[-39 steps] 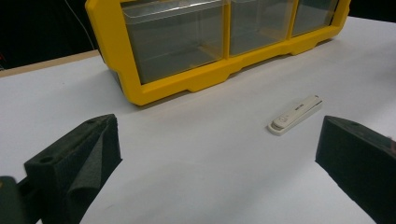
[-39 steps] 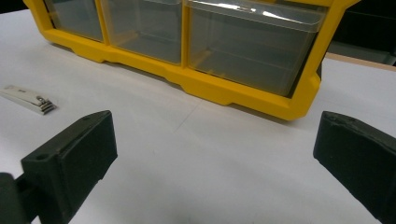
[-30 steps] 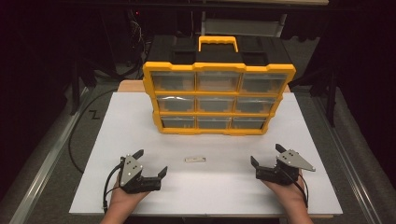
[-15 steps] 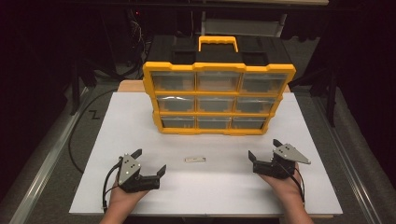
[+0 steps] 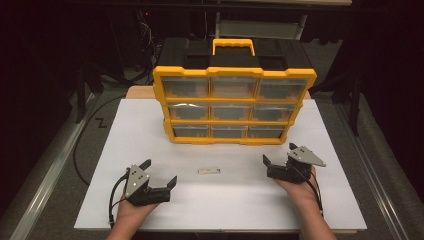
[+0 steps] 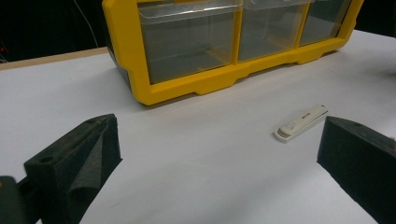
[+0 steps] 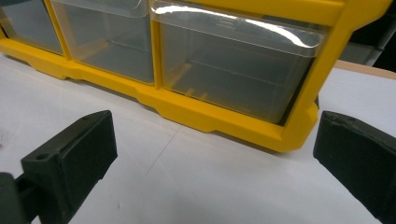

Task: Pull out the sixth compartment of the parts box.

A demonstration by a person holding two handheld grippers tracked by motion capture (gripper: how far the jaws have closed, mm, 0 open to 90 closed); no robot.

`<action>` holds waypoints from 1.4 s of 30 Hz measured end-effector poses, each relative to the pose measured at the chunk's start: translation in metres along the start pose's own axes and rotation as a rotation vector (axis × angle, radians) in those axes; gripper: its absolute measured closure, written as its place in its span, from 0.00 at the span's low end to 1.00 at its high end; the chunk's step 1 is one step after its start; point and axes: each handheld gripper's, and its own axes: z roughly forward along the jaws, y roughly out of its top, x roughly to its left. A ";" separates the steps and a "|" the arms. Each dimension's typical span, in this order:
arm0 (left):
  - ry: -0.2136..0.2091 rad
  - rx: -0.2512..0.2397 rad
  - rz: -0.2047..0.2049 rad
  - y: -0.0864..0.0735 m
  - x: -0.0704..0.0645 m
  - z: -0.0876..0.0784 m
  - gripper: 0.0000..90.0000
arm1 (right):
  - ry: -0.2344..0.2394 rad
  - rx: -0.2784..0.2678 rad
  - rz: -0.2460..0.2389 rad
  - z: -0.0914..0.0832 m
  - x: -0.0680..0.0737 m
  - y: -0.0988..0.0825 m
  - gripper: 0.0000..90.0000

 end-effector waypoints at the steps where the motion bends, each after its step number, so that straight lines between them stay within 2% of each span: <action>1: -0.001 -0.001 0.000 0.000 0.000 0.000 0.00 | 0.000 0.005 -0.003 0.002 0.000 0.001 0.01; 12: 0.006 -0.010 -0.004 0.000 0.000 -0.001 0.00 | -0.016 0.021 -0.013 0.021 -0.002 0.006 0.01; 21: 0.007 -0.014 -0.005 0.000 0.000 -0.002 0.00 | -0.027 0.010 -0.055 0.014 0.001 0.007 0.01; 31: 0.039 -0.018 0.003 -0.001 0.000 -0.003 0.00 | -0.049 0.031 -0.086 0.007 -0.003 0.003 0.01; 35: 0.032 -0.016 -0.008 -0.001 0.000 -0.002 0.00 | -0.062 0.044 -0.106 0.005 -0.007 0.000 0.01; 42: 0.022 -0.018 -0.004 -0.001 -0.001 -0.002 0.00 | -0.078 0.066 -0.136 0.005 -0.010 -0.004 0.01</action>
